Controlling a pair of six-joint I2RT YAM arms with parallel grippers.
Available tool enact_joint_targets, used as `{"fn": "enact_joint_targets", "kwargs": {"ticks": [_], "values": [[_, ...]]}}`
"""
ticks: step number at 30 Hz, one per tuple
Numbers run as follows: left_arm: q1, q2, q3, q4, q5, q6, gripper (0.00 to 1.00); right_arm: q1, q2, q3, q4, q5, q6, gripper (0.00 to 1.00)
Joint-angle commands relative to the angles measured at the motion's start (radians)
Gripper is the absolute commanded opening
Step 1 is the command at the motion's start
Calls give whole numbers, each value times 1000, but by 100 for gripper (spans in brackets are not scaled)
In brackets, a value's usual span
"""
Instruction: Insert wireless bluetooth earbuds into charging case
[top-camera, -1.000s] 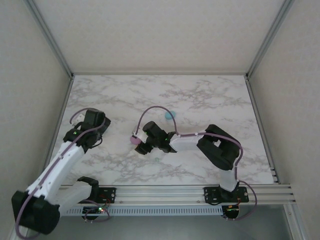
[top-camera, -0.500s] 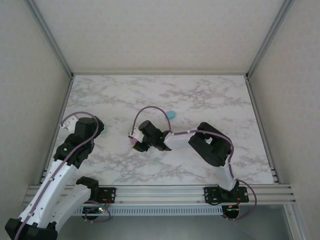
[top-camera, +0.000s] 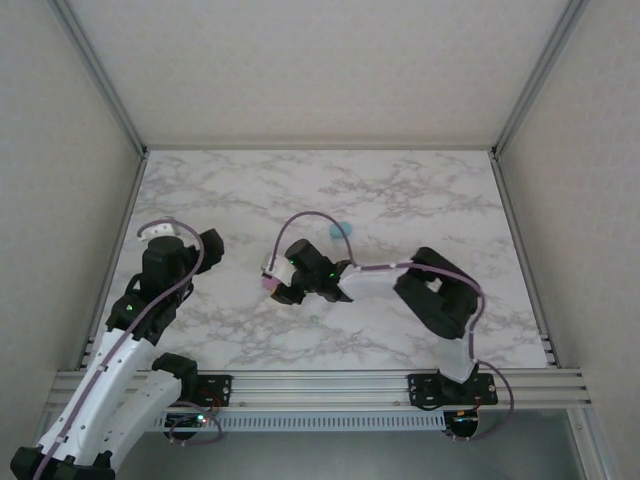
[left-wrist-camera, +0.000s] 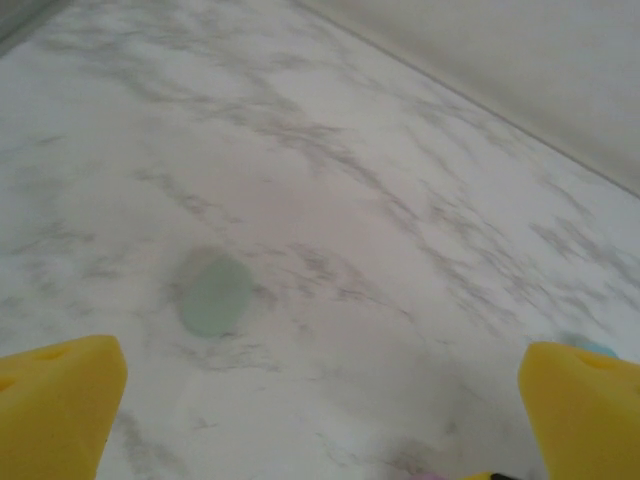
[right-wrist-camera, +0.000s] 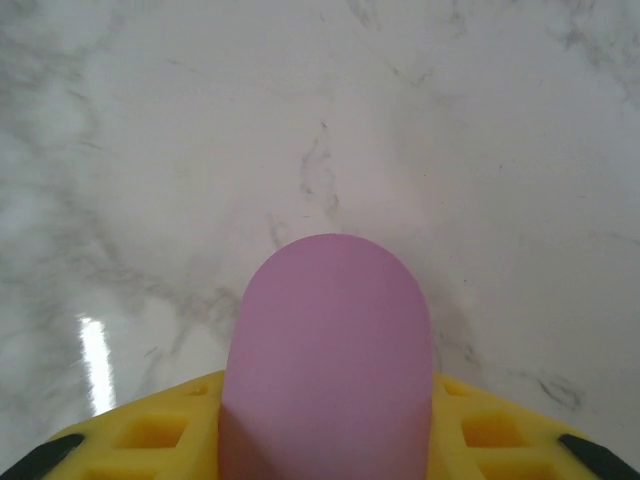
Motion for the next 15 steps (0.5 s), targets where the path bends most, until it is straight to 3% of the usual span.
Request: {"fn": "enact_joint_targets", "kwargs": {"ticks": [1, 6, 9, 13, 15], "values": [[9, -30, -13, 168, 267, 198, 100, -82, -220, -34, -31, -224, -4, 27], [4, -23, 4, 281, 613, 368, 96, -248, -413, -13, -222, -581, -23, 28], [-11, -14, 29, 330, 754, 477, 89, -345, -483, 17, -302, -737, -33, 28], [-64, 18, 105, 258, 917, 707, 84, -416, -506, 134, -573, -885, -178, 28], [-85, 75, 170, 169, 988, 789, 82, -426, -496, 199, -701, -899, -262, 28]]}}
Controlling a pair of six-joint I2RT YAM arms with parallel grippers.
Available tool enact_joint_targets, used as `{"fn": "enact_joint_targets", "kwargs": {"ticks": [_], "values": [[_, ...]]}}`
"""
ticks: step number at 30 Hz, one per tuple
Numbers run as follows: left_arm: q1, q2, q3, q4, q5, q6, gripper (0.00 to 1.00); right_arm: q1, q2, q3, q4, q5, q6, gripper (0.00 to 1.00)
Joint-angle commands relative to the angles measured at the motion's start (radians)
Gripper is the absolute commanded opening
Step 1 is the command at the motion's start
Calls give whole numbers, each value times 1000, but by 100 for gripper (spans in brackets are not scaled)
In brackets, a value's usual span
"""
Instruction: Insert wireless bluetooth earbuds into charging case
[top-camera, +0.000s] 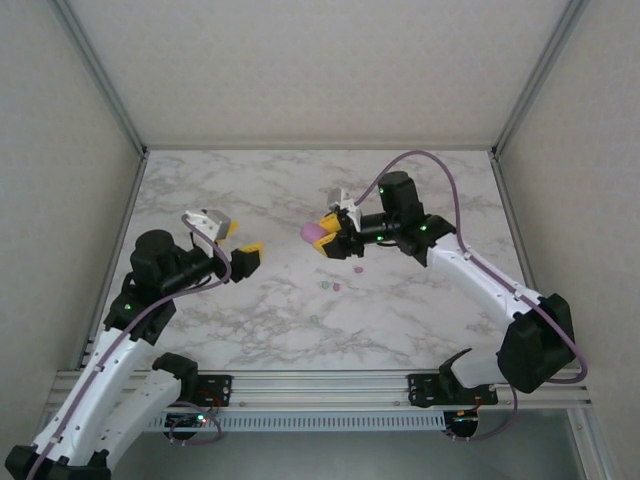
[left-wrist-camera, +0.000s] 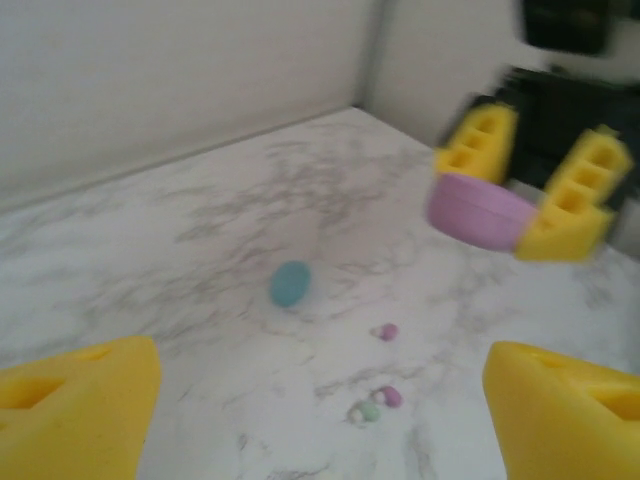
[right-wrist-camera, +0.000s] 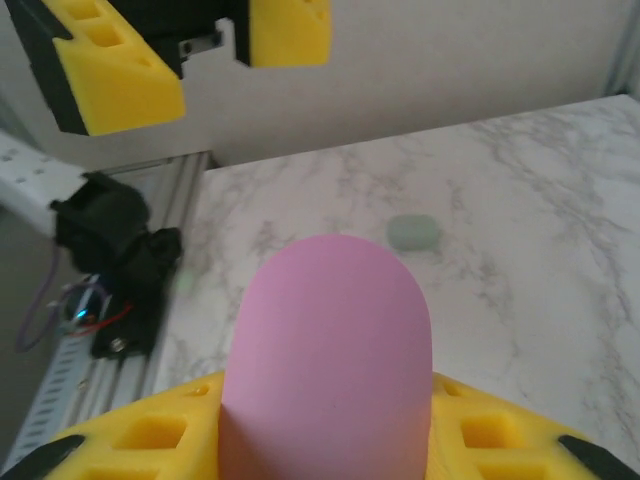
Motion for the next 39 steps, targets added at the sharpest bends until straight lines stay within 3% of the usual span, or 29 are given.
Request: {"fn": "enact_joint_targets", "kwargs": {"ticks": [1, 5, 9, 14, 22, 35, 39], "values": [[-38, 75, 124, -105, 245, 253, 81, -13, 5, 107, -294, -162, -165, 28], [-114, 195, 210, -182, 298, 336, 79, -13, 22, 133, -276, -158, -156, 29], [-152, 265, 211, -60, 272, 266, 80, -4, 16, 103, -178, -98, -110, 29], [-180, 326, 237, -24, 285, 262, 81, 5, -6, 73, -114, -49, -95, 29], [-210, 413, 302, -41, 324, 263, 77, 14, -39, 28, -57, -11, -135, 29], [-227, 482, 350, -108, 298, 323, 71, 16, -55, 10, -31, -59, -135, 29], [-227, 479, 350, -111, 309, 324, 61, 17, -55, 11, -35, -55, -132, 29]]}}
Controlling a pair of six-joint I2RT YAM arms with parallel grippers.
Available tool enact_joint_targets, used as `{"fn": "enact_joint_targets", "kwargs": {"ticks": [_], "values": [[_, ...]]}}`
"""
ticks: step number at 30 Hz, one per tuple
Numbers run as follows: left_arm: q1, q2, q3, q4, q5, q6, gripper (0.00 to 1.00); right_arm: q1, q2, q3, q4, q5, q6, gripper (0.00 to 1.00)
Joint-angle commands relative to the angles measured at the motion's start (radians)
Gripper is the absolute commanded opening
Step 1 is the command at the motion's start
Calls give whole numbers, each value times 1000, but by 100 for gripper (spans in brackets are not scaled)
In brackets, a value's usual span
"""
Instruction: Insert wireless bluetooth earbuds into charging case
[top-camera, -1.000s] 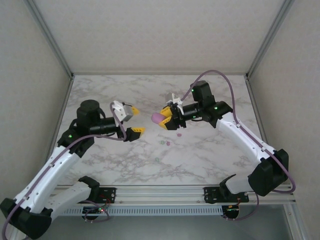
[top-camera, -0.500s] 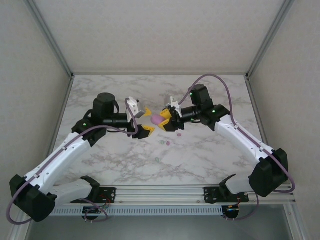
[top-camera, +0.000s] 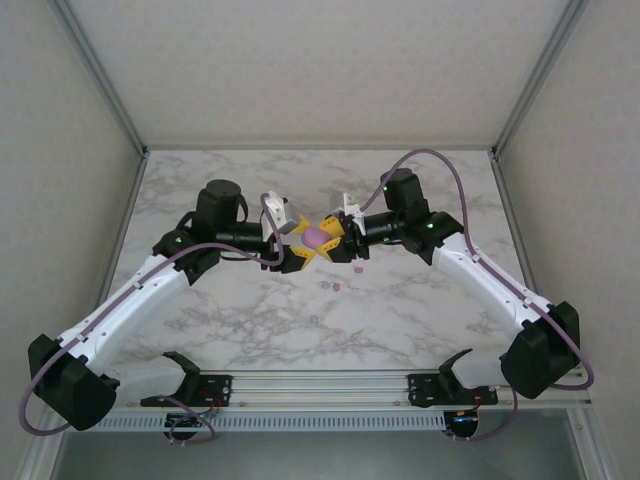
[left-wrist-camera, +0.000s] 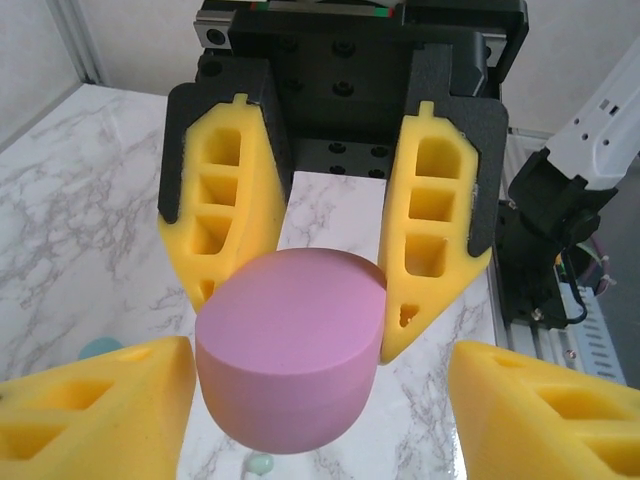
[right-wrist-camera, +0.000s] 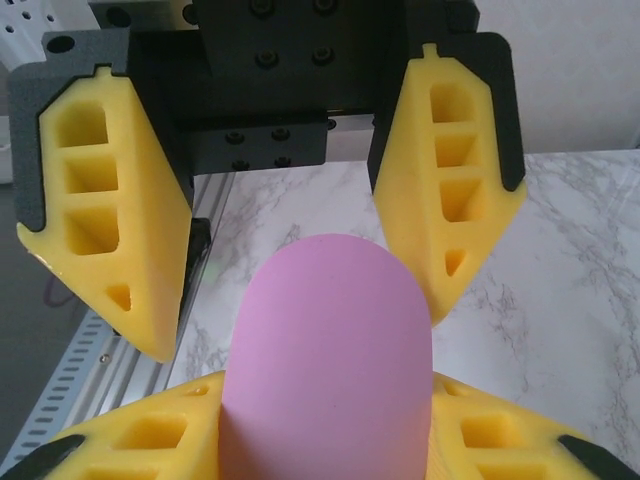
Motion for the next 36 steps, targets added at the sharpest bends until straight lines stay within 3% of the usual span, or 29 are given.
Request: {"fn": "enact_joint_targets", "kwargs": {"ticks": [1, 6, 13, 19, 24, 36], "values": [[-10, 0, 33, -16, 27, 13, 57, 7, -23, -9, 21, -21, -12, 29], [-11, 7, 40, -22, 28, 17, 52, 10, -29, -12, 39, -25, 2, 29], [-16, 19, 57, -45, 29, 28, 52, 17, -38, -27, 83, -9, 49, 30], [-17, 11, 56, -67, 17, 43, 33, 18, -62, -52, 73, 59, 58, 35], [-16, 1, 54, -59, 10, 45, 26, 18, -73, -69, 13, 132, 15, 45], [-18, -3, 54, -51, 0, 43, 24, 18, -82, -80, 12, 154, 21, 50]]}}
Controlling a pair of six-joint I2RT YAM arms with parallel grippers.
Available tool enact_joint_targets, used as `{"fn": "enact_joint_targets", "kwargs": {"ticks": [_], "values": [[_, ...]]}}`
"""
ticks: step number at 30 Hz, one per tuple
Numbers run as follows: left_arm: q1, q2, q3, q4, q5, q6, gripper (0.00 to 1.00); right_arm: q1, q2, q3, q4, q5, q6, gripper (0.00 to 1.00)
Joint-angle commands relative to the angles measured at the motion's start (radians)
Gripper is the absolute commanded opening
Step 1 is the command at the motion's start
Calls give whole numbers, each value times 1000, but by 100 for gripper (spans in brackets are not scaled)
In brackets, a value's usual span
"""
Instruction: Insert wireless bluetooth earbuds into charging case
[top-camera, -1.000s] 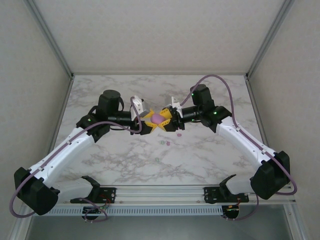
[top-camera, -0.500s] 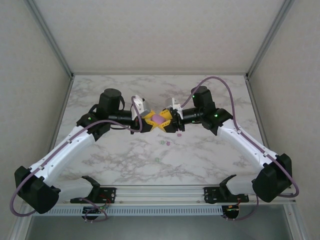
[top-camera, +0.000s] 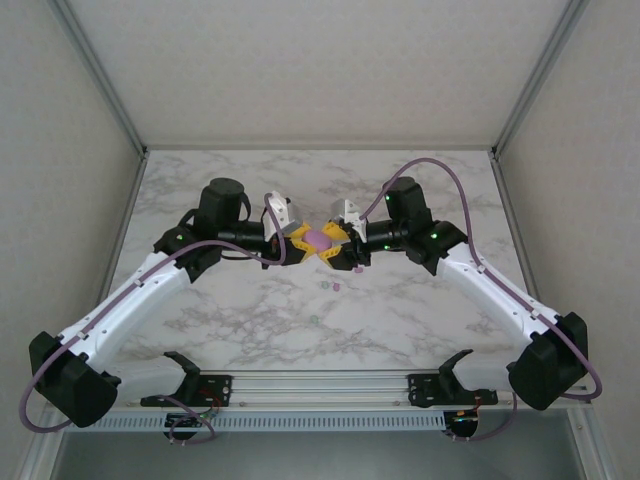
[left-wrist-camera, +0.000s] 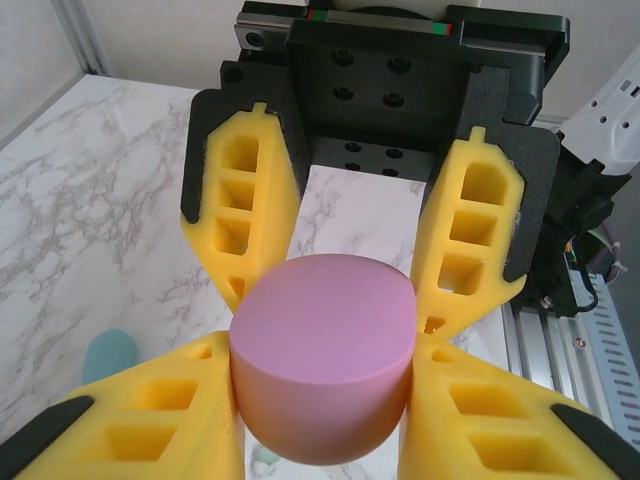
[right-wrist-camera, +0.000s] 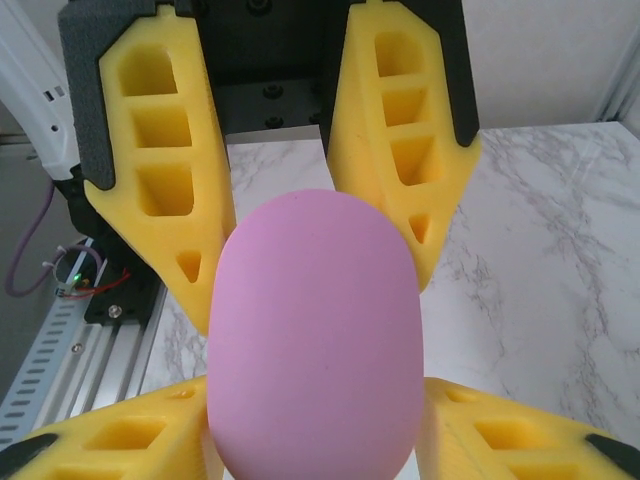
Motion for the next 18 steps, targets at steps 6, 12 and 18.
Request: {"fn": "enact_joint_targets", "kwargs": {"ticks": [6, 12, 18], "values": [[-5, -17, 19, -11, 16, 16, 24, -7, -20, -19, 35, 32, 42, 42], [-5, -19, 18, -9, 8, 19, 24, -11, -25, -25, 54, 39, 66, 51], [-6, -12, 20, -9, 1, 19, 24, -12, -35, -35, 66, 42, 74, 52]]}}
